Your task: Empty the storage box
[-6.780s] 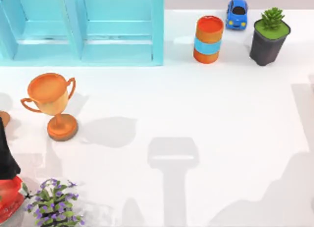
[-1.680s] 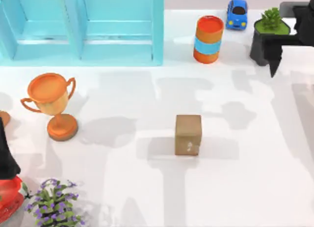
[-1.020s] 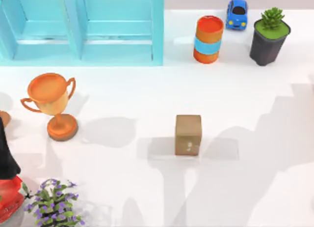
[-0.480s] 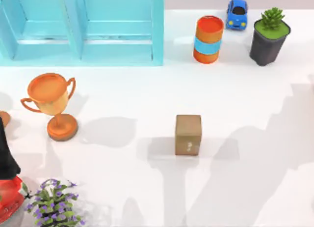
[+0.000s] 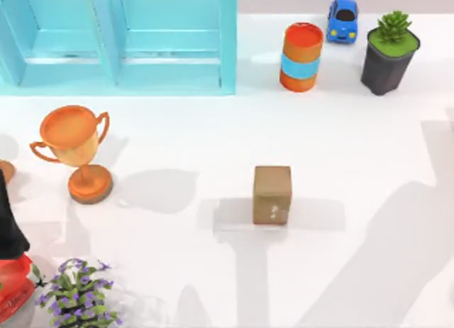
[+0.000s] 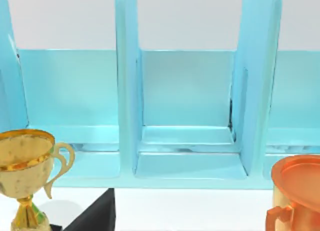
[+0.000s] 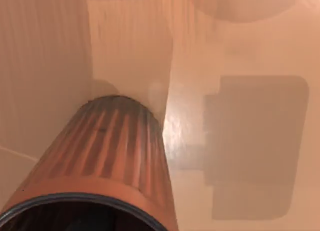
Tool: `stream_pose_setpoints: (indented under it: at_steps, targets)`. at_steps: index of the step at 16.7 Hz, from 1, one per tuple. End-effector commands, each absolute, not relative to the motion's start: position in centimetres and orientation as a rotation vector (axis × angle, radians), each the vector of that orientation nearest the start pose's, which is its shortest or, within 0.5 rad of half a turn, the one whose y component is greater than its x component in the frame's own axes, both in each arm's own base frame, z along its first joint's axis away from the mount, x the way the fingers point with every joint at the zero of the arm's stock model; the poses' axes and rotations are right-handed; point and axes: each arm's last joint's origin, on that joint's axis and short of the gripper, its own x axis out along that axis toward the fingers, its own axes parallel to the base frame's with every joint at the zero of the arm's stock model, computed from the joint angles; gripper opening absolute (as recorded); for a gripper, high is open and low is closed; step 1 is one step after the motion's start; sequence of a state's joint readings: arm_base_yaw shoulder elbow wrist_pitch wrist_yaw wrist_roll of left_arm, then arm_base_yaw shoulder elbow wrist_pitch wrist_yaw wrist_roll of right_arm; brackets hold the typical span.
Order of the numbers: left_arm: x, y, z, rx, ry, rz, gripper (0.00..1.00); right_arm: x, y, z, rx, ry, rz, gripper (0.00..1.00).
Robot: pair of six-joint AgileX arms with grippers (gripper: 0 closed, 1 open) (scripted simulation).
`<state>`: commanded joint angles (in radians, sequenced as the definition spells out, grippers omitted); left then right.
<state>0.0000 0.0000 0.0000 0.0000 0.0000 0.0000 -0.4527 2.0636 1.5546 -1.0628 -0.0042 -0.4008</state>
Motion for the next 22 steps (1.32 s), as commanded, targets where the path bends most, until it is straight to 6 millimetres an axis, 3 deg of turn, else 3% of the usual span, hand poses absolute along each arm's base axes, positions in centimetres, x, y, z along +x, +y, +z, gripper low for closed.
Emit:
stream_pose_setpoints:
  at_steps: [6, 19, 22]
  targets:
    - [10.57, -0.12, 16.00, 0.000, 0.000, 0.000, 1.00, 35.55, -16.85, 15.92, 0.039, 1.568, -0.030, 1.00]
    - [10.57, -0.12, 16.00, 0.000, 0.000, 0.000, 1.00, 35.55, -16.85, 15.92, 0.039, 1.568, -0.030, 0.02]
    - [10.57, -0.12, 16.00, 0.000, 0.000, 0.000, 1.00, 35.55, -16.85, 15.92, 0.039, 1.568, -0.030, 0.00]
